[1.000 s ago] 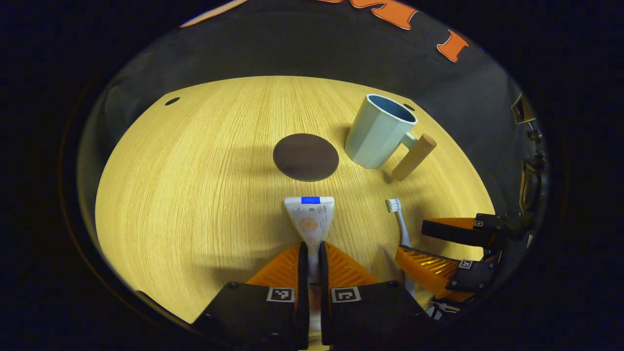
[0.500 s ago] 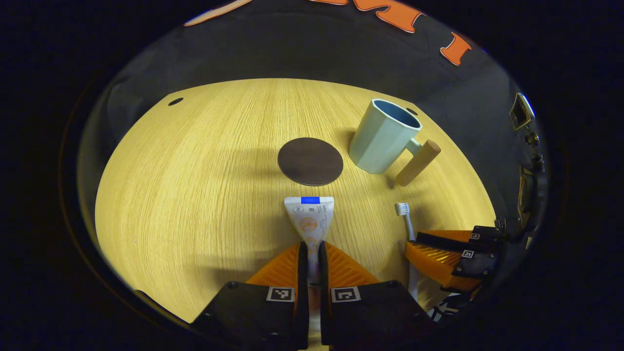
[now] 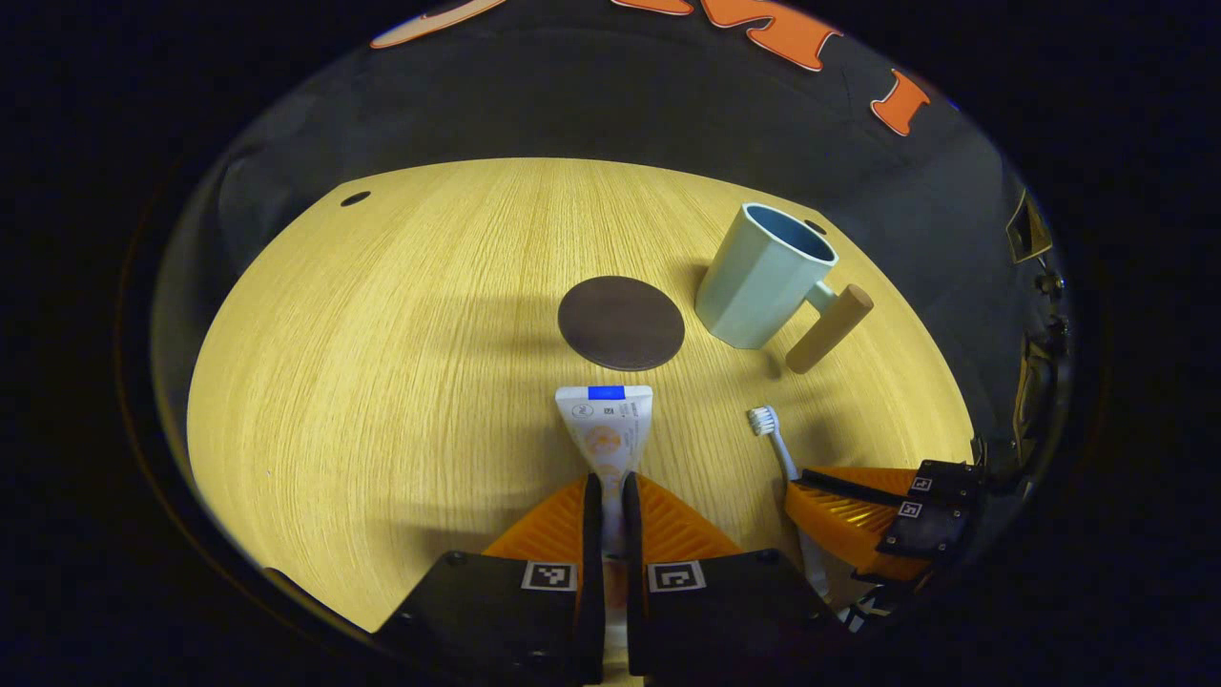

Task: Put the toothbrush and toothpaste on the desktop into the cup, then pick up the cup and place it on the coaster on the desktop.

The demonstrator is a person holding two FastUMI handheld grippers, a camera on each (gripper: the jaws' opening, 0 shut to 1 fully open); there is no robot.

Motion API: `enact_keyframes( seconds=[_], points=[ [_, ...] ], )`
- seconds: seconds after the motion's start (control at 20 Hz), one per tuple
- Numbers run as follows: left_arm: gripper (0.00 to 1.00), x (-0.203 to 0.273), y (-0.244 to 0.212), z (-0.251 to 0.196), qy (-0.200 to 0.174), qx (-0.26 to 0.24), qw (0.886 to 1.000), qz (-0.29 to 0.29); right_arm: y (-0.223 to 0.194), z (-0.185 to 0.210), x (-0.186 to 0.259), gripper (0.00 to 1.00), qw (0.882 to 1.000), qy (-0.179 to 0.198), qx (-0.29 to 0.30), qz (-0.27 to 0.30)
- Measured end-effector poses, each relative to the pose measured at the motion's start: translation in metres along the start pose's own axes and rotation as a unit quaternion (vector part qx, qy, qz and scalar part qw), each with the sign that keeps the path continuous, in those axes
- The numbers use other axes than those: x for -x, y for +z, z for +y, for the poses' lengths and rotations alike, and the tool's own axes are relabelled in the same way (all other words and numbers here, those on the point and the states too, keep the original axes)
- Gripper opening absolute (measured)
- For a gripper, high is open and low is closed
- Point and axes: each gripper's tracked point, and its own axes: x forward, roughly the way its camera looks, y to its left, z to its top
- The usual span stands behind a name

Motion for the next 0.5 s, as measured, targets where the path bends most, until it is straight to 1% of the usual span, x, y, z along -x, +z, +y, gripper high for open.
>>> enact_keyframes(
  seconds=[0.15,0.3,0.5],
  points=[
    [0.13,0.000,0.003,0.000,0.001,0.002,1.000,-0.001,0.006,-0.005,0.002,0.07,1.000,-0.005,0.009,-0.015],
    [0.13,0.004,0.004,0.002,0.001,0.004,1.000,-0.001,0.010,-0.005,0.007,0.07,1.000,0.000,0.011,-0.028],
    [0.13,0.005,0.004,0.002,0.003,0.007,1.000,-0.002,0.016,-0.013,0.014,0.07,0.999,-0.004,0.016,-0.044]
  ],
)
